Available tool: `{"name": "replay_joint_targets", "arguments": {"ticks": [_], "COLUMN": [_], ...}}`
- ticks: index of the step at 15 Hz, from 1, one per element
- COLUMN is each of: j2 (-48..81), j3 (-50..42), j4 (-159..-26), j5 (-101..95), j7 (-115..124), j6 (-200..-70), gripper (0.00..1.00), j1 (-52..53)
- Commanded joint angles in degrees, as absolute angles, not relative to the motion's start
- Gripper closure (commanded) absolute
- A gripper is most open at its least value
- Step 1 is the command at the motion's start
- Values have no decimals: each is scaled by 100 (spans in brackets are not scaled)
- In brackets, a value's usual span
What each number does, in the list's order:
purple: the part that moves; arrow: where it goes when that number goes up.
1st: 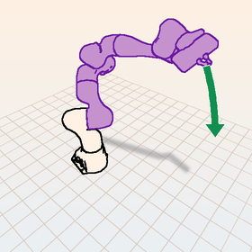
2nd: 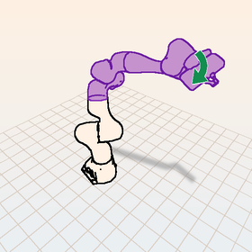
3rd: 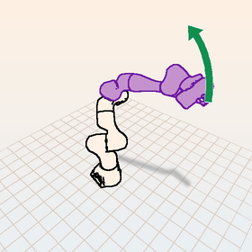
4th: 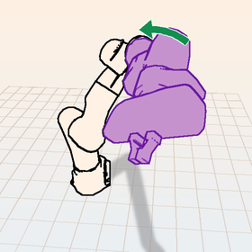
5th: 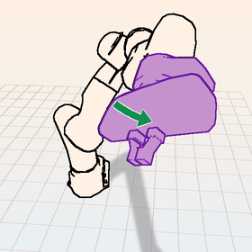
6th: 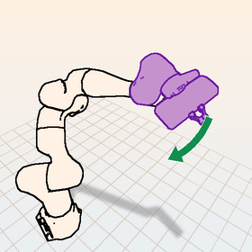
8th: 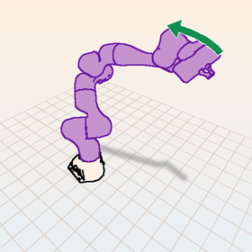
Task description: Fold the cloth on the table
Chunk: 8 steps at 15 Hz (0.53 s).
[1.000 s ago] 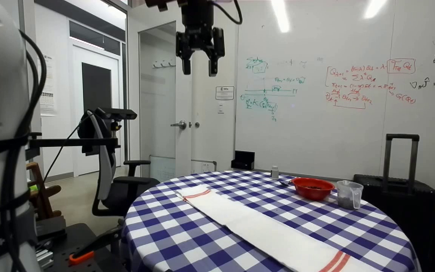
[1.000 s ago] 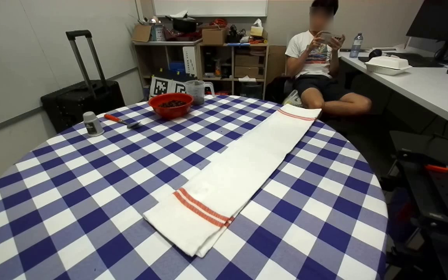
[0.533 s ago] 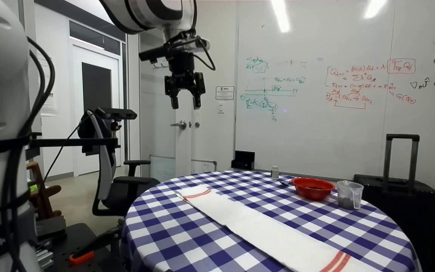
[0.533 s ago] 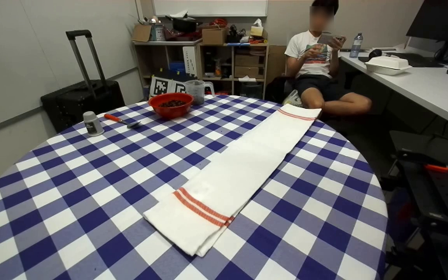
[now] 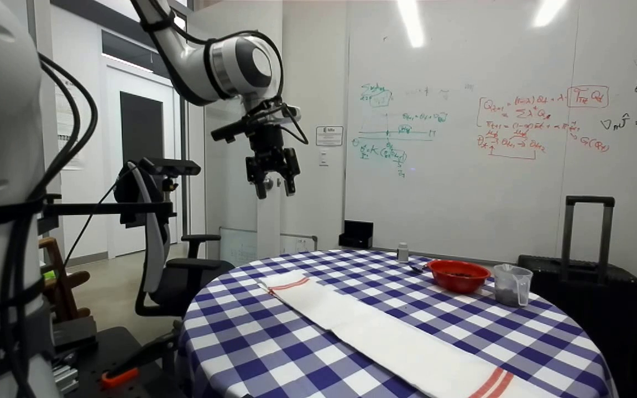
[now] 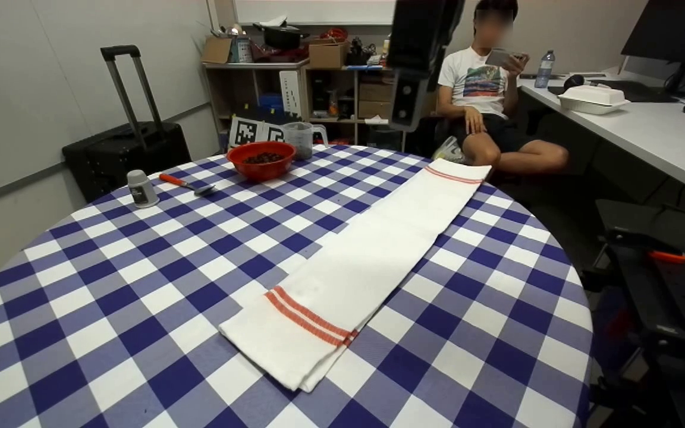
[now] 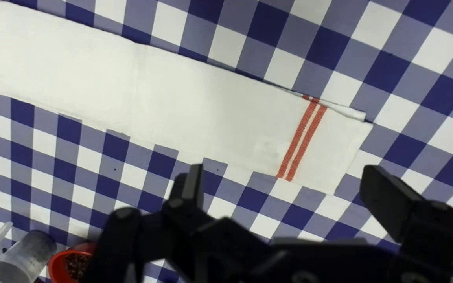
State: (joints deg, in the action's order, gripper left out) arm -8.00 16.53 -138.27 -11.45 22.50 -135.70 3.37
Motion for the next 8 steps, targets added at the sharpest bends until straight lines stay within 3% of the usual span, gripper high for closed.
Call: {"name": "replay_joint_targets", "arguments": {"ticks": [1,8], "j2": [479,2379], "j3": [1408,699], "j4": [-12728,-10724], "j5": [-1798,-1651], "j7": [2761,2766], "j6": [-13522,-13181], "gripper": [0,0], "j1": [341,990]}}
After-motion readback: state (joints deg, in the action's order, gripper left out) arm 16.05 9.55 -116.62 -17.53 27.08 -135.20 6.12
